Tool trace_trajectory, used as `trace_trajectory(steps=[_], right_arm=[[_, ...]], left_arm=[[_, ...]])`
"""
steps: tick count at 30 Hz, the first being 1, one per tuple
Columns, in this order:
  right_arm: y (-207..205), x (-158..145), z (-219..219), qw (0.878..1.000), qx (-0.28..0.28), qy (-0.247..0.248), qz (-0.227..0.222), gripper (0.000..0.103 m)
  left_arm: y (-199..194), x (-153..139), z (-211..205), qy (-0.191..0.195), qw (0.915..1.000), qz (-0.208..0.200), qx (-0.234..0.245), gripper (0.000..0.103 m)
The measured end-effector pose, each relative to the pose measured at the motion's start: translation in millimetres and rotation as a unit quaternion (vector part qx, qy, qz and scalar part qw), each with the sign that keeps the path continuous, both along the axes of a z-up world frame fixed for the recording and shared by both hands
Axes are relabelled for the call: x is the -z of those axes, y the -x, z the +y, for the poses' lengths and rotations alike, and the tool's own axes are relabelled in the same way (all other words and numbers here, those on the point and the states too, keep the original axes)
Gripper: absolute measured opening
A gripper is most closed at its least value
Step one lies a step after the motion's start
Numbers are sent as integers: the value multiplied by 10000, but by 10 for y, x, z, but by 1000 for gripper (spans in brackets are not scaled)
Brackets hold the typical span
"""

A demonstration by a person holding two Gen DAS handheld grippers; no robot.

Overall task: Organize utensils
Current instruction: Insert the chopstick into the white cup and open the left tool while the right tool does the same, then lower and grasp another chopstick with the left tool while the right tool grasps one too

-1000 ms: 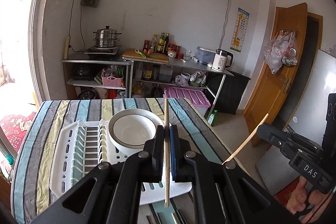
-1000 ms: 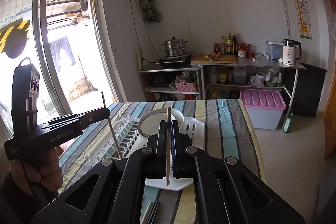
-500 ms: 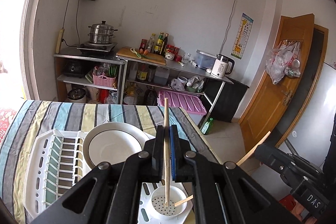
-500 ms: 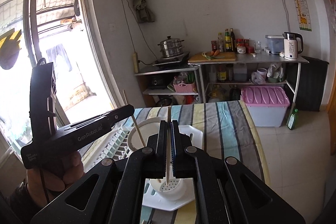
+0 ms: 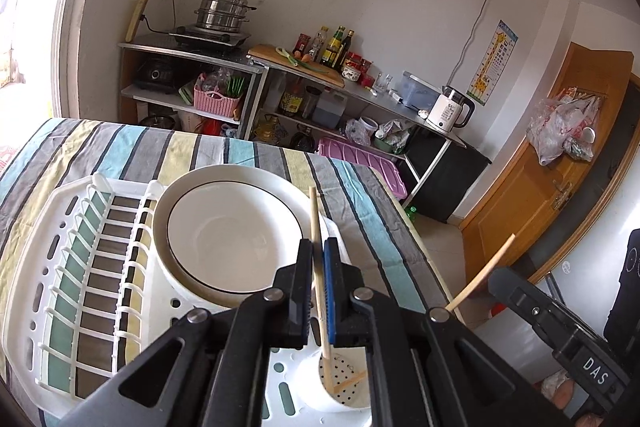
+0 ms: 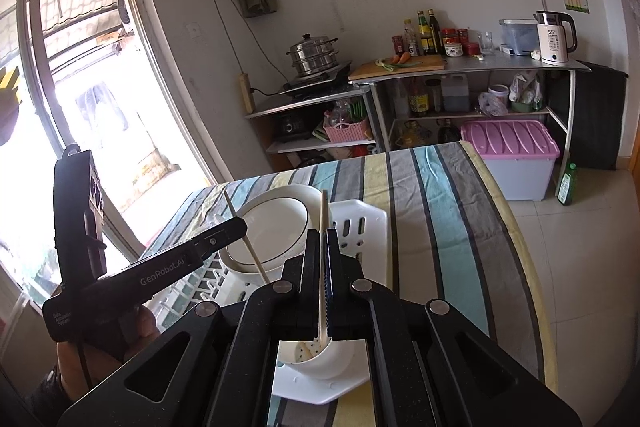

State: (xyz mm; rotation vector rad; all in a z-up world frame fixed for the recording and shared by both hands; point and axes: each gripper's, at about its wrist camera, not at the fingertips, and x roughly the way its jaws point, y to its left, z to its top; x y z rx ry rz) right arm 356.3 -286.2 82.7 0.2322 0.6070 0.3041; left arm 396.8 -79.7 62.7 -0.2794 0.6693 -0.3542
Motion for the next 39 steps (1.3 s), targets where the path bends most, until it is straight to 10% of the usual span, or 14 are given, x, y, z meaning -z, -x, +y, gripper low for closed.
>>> trace_trajectory(steps=[15, 39], right_arm=[[398, -91, 22, 9997, -92, 203, -113, 15], [2023, 193, 338, 9967, -547, 491, -334, 15]], left_arm=[[392, -92, 106, -330, 9993, -121, 102, 16], [2303, 89, 717, -875, 9944, -577, -151, 16]])
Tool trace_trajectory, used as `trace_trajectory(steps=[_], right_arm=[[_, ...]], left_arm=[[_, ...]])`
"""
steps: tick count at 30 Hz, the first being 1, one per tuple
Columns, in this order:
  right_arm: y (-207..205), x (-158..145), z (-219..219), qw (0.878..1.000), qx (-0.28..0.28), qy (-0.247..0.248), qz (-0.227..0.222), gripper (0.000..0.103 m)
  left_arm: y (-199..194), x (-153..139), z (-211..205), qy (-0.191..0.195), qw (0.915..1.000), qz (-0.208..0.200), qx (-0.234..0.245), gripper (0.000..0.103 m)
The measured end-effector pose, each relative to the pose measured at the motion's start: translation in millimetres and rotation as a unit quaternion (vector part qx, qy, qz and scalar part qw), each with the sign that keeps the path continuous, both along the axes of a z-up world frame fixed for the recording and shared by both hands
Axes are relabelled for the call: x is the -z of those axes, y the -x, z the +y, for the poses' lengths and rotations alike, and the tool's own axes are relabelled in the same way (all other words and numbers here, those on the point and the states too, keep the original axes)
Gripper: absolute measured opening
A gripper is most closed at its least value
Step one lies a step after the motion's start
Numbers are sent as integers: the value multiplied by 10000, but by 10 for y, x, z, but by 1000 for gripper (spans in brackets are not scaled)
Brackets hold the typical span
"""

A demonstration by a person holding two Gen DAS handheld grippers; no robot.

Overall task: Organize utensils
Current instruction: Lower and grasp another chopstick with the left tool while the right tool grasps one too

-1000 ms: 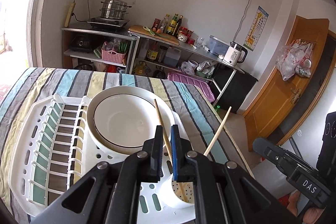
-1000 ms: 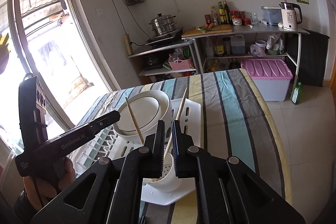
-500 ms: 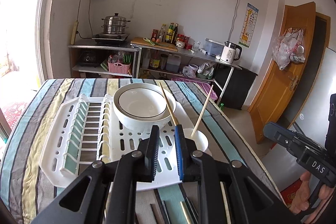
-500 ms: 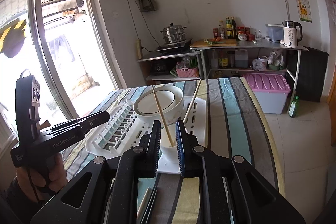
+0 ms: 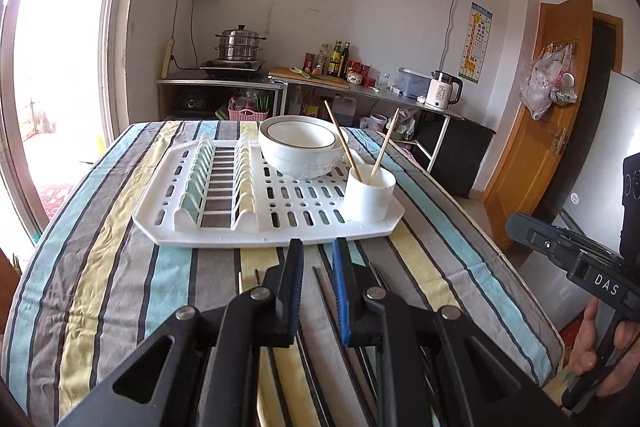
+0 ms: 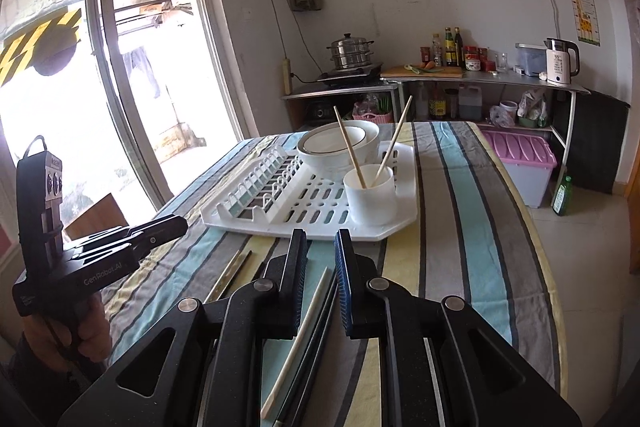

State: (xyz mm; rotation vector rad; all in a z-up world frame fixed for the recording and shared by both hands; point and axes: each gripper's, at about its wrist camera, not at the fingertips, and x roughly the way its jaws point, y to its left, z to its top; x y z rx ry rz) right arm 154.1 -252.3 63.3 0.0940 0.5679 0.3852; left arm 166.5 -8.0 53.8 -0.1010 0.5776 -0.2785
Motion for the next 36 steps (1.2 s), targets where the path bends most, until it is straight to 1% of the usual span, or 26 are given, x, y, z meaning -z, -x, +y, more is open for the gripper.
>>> trace_trajectory(steps=[2, 8, 12, 16, 20, 24, 28, 32, 36], right_arm=[[90, 64, 21, 10000, -13, 23, 43, 15], [239, 233, 88, 9997, -97, 22, 231, 15], [315, 316, 137, 9994, -151, -3, 306, 15], [299, 363, 172, 9992, -172, 26, 349, 15], [257, 421, 212, 9988, -177, 55, 446, 15], [169, 482, 261, 9983, -174, 113, 550, 15], [43, 537, 303, 9974, -166, 149, 682, 15], [-119, 592, 371, 9960, -158, 234, 847, 15], [-301, 664, 451, 9940, -164, 374, 1017, 15]], left_arm=[[126, 83, 46, -75, 10000, 27, -49, 16], [386, 276, 200, -119, 9996, 151, -186, 16], [444, 370, 253, -109, 9993, 289, -225, 16], [466, 469, 278, -153, 9987, 387, -285, 16], [455, 506, 281, -182, 9986, 410, -278, 16], [366, 553, 300, -177, 9979, 561, -279, 16], [224, 596, 306, -292, 9965, 737, -263, 16], [25, 643, 317, -359, 9947, 946, -195, 19], [-203, 706, 342, -448, 9912, 1222, -235, 19]])
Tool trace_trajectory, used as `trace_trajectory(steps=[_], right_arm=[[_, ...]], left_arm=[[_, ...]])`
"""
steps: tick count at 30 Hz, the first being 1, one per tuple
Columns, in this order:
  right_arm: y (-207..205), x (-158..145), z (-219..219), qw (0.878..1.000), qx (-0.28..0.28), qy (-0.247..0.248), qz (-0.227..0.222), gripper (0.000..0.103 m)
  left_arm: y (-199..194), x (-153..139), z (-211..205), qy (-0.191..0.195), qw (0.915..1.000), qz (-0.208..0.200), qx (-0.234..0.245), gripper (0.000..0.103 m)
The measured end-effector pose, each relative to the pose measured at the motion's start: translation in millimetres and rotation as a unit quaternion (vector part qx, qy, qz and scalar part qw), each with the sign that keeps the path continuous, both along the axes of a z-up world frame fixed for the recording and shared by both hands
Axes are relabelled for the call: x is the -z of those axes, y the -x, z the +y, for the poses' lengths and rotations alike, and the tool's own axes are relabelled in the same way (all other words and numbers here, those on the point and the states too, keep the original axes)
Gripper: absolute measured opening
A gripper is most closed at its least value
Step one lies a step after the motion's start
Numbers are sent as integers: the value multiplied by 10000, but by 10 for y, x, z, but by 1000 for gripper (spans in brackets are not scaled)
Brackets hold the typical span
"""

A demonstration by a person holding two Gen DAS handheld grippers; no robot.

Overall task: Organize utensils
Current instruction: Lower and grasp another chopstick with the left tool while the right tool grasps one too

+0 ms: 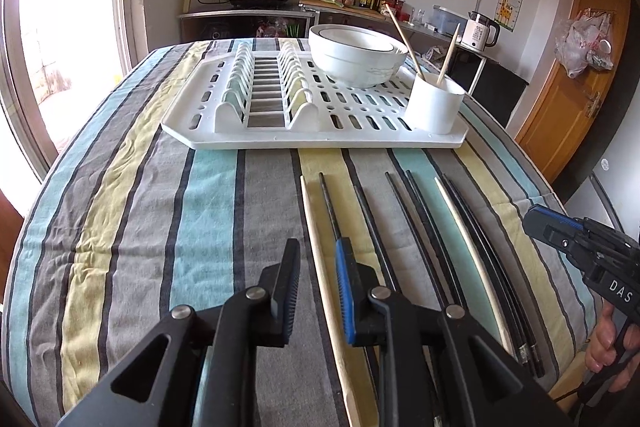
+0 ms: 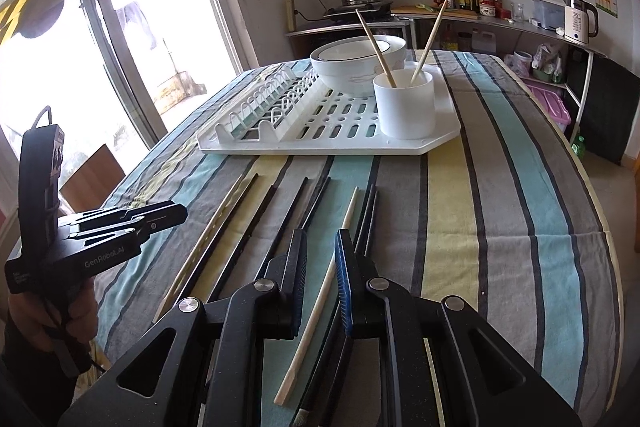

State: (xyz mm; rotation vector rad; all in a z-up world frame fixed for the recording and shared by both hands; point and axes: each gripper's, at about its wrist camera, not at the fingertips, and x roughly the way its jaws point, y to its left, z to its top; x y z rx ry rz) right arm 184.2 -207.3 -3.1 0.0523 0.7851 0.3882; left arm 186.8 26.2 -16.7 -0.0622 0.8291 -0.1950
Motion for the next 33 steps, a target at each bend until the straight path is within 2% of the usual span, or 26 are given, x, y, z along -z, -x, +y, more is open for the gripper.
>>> trace_trajectory(steps=[11, 27, 33], right_arm=[[-442, 193, 178, 9986, -49, 390, 355, 15], [-747, 339, 262, 9954, 49, 699, 653, 15], [-809, 394, 316, 9931, 69, 877, 770, 15]], left_arm=[[-447, 174, -25, -170, 9989, 440, 62, 19], [-647, 239, -46, -221, 9981, 565, 80, 19], [-672, 241, -94, -386, 9976, 569, 108, 19]])
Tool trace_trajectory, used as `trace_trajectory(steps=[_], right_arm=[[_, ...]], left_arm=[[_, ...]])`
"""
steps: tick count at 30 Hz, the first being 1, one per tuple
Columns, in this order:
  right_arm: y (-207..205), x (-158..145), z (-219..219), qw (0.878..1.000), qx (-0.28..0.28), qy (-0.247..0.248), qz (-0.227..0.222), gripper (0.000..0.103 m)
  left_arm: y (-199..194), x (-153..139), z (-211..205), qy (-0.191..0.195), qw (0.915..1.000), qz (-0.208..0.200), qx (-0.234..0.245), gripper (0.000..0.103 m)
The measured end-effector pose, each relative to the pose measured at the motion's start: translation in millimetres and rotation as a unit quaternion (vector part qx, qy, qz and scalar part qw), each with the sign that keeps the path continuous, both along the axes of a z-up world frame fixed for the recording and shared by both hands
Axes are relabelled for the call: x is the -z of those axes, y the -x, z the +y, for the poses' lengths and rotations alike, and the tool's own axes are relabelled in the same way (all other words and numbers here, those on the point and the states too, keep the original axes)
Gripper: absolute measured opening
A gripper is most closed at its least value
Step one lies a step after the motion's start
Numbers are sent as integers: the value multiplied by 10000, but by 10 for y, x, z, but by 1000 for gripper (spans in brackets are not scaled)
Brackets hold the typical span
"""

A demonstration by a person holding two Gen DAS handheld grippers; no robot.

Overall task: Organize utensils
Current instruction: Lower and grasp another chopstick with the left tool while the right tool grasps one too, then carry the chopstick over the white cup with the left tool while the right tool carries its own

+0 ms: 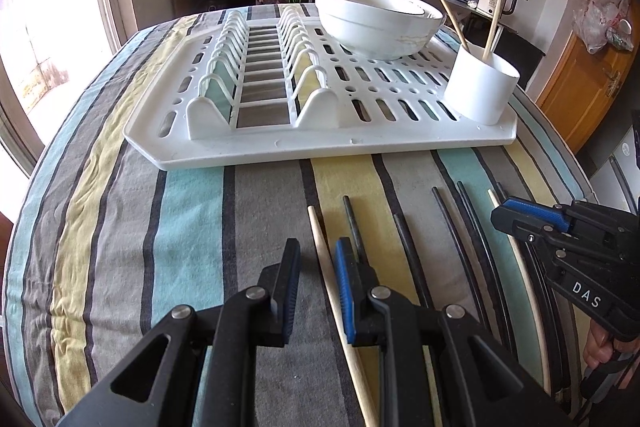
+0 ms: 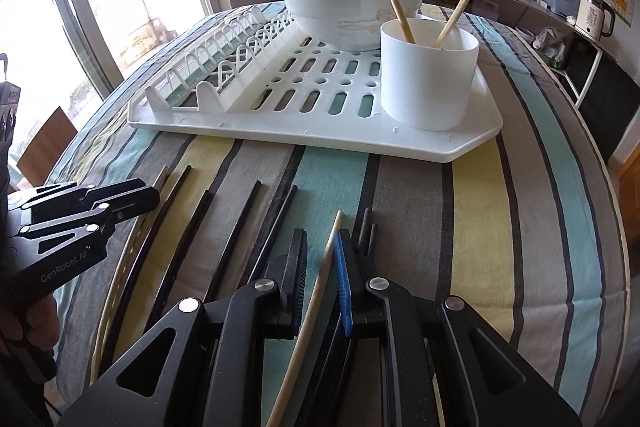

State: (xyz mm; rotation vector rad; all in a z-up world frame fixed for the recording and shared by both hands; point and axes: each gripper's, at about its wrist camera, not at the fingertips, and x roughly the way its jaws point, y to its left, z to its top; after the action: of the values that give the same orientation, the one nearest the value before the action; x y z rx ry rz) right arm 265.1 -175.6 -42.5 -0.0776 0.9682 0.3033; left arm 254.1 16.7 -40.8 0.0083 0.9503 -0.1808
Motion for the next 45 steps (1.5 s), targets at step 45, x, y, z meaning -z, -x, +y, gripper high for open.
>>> trace_trajectory(steps=[45], right_arm=[[778, -1233, -285, 9782, -131, -1142, -1728, 5]], left_arm=[[721, -1229, 143, 421, 9840, -1729, -22, 6]])
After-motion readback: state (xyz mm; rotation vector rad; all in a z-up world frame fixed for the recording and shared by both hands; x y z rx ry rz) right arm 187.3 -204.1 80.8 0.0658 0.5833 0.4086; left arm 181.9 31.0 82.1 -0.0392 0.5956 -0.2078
